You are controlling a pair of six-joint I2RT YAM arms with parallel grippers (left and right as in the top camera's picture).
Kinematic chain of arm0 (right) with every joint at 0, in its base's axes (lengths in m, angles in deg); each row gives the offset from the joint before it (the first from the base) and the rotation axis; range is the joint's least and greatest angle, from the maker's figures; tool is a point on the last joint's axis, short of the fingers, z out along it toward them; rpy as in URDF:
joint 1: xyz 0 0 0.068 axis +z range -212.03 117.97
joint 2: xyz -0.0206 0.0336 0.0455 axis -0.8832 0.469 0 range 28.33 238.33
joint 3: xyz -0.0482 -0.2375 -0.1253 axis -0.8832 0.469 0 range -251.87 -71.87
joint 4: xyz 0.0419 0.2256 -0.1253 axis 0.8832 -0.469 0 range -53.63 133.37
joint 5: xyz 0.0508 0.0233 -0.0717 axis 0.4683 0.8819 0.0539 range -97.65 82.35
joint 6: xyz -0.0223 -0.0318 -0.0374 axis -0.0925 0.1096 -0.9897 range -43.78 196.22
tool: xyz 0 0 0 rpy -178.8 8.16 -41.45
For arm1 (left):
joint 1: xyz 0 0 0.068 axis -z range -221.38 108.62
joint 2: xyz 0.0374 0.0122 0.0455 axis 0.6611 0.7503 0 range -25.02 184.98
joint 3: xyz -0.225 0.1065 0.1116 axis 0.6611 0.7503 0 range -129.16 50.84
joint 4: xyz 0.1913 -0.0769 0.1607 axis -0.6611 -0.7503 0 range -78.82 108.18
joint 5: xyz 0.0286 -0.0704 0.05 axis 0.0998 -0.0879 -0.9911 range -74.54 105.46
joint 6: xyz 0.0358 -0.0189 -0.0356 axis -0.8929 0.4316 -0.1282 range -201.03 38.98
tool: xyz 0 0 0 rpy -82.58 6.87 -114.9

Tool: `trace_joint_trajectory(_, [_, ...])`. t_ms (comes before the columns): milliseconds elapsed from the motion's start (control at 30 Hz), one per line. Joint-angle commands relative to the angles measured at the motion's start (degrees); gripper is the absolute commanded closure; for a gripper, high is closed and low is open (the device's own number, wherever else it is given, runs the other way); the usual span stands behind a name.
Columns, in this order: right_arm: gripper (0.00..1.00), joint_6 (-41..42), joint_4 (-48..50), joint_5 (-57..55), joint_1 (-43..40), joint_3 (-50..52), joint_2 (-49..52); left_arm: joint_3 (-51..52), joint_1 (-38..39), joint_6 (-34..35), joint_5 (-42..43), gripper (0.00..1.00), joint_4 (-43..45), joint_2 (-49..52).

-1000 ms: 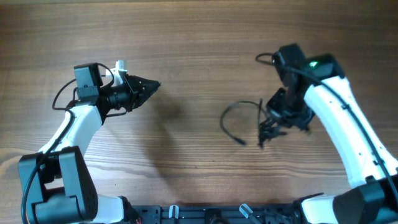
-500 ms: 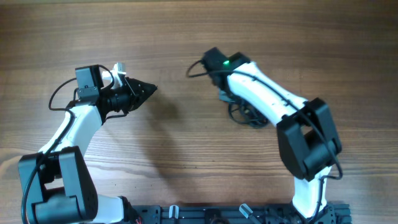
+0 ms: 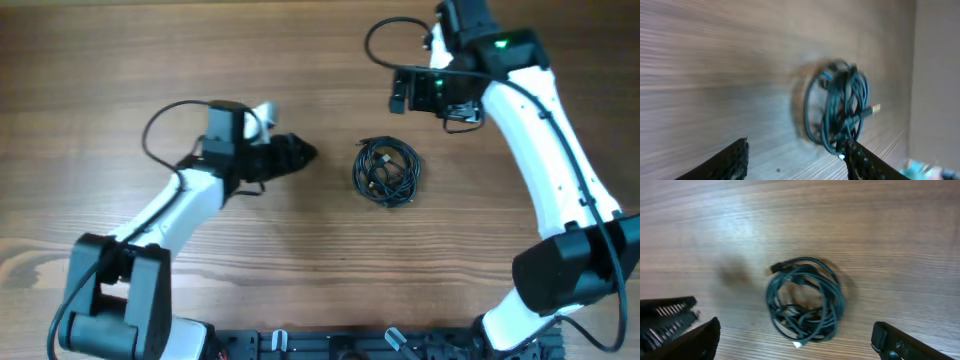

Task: Untangle cables

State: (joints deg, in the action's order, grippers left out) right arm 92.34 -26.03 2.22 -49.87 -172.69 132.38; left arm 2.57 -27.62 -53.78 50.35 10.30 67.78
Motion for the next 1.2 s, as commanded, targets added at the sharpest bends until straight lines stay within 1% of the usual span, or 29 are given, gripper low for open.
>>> trace_joint_trajectory(0, [0.0, -7.96, 1.92, 11.91, -3.43, 4.2, 0.63, -0.04, 8.37, 0.9, -13.35, 0.34, 2.45, -0.11])
trace_joint_trajectory(100, [0.0, -9.11, 4.72, 13.88, -3.98, 8.68, 0.63, -0.04, 16.52, 4.94, -19.15, 0.34, 8.2, 2.27])
trace_joint_trajectory(133, [0.0, -11.04, 5.6, 15.34, -4.0, 10.23, 0.63, -0.07, 18.56, 6.82, -19.76, 0.33, 11.08, 4.46])
trace_joint_trajectory(167, [0.0, -11.89, 6.1, 16.13, -4.0, 11.02, 0.63, -0.59, 19.47, 7.91, -19.76, 0.33, 12.83, 6.58])
trace_joint_trajectory(267, [0.0, -13.64, 6.56, 16.37, -4.0, 11.3, 0.63, -4.26, 20.28, 7.93, -19.32, 0.33, 12.85, 11.78])
trace_joint_trajectory(300, [0.0, -14.45, 6.64, 17.29, -4.0, 11.3, 0.63, -4.57, 20.33, 8.0, -19.39, 0.35, 12.96, 13.0])
trace_joint_trajectory(400, [0.0, -18.53, 6.82, 23.93, -4.0, 11.3, 0.63, -4.57, 20.37, 7.98, -20.96, 0.38, 13.03, 16.15])
trace_joint_trajectory(467, [0.0, -22.75, 6.78, 29.51, -4.0, 11.3, 0.63, -4.57, 20.37, 7.96, -21.07, 0.51, 13.05, 16.52])
trace_joint_trajectory(500, [0.0, -25.4, 6.71, 33.14, -4.0, 11.3, 0.63, -4.57, 20.37, 7.98, -21.05, 0.64, 13.29, 16.52])
trace_joint_trajectory(533, [0.0, -25.35, 6.78, 33.94, -4.0, 11.3, 0.63, -4.57, 20.37, 7.93, -21.07, 0.79, 12.81, 16.52])
trace_joint_trajectory(567, [0.0, -25.2, 6.69, 33.9, -4.0, 11.3, 0.63, -4.66, 20.0, 7.72, -21.7, 0.9, 11.58, 16.35])
trace_joint_trajectory(600, [0.0, -25.22, 6.54, 33.9, -4.0, 11.3, 0.63, -4.94, 18.95, 7.74, -23.54, 0.95, 9.4, 15.52])
trace_joint_trajectory(667, [0.0, -25.2, 6.51, 33.59, -4.0, 11.32, 0.63, -7.43, 15.45, 7.72, -25.55, 0.96, 0.0, 11.23])
trace_joint_trajectory(700, [0.0, -25.31, 6.56, 33.46, -4.0, 11.32, 0.63, -8.96, 14.29, 7.02, -25.33, 0.96, -4.46, 8.87])
trace_joint_trajectory(733, [0.0, -25.4, 6.71, 33.46, -4.0, 11.32, 0.63, -10.97, 14.08, 3.58, -24.44, 0.92, -8.28, 7.26])
trace_joint_trajectory(767, [0.0, -24.87, 7.39, 33.48, -4.13, 11.3, 0.63, -13.27, 14.14, 1.4, -23.17, 0.84, -11.82, 7.17])
trace_joint_trajectory(800, [0.0, -22.91, 9.14, 33.48, -4.98, 11.28, 0.61, -17.7, 14.12, 0.74, -21.86, 0.73, -18.03, 8.61])
trace_joint_trajectory(833, [0.0, -18.97, 11.65, 34.23, -6.99, 11.26, 0.61, -25.31, 14.03, -2.12, -19.71, 0.57, -25.57, 11.69])
trace_joint_trajectory(867, [0.0, -17.42, 13.05, 36.89, -8.72, 11.26, 0.61, -30.86, 14.14, -3.52, -19.8, 0.48, -29.33, 14.23])
trace_joint_trajectory(933, [0.0, -15.98, 13.27, 36.59, -10.82, 11.26, 0.61, -36.06, 14.43, -3.91, -19.76, 0.4, -29.29, 17.33])
trace_joint_trajectory(967, [0.0, -10.97, 13.29, 30.97, -13.38, 11.26, 0.61, -36.22, 14.93, -2.95, -19.74, 0.36, -27.02, 19.21])
trace_joint_trajectory(1000, [0.0, -9.81, 13.27, 29.4, -15.26, 11.28, 0.61, -36.22, 15.41, -2.03, -19.54, 0.36, -26.93, 20.7])
trace_joint_trajectory(1067, [0.0, -9.94, 12.52, 29.79, -20.28, 11.32, 0.63, -36.17, 17.35, -1.81, -16.83, 0.34, -26.58, 24.85])
trace_joint_trajectory(1100, [0.0, -9.99, 12.24, 29.79, -21.92, 11.32, 0.63, -36.17, 18.8, -3.23, -16.28, 0.34, -25.62, 26.91])
trace_joint_trajectory(1167, [0.0, -10.86, 11.63, 29.75, -22.73, 11.32, 0.63, -36.17, 20.92, -4.22, -16.33, 0.33, -24.55, 29.03])
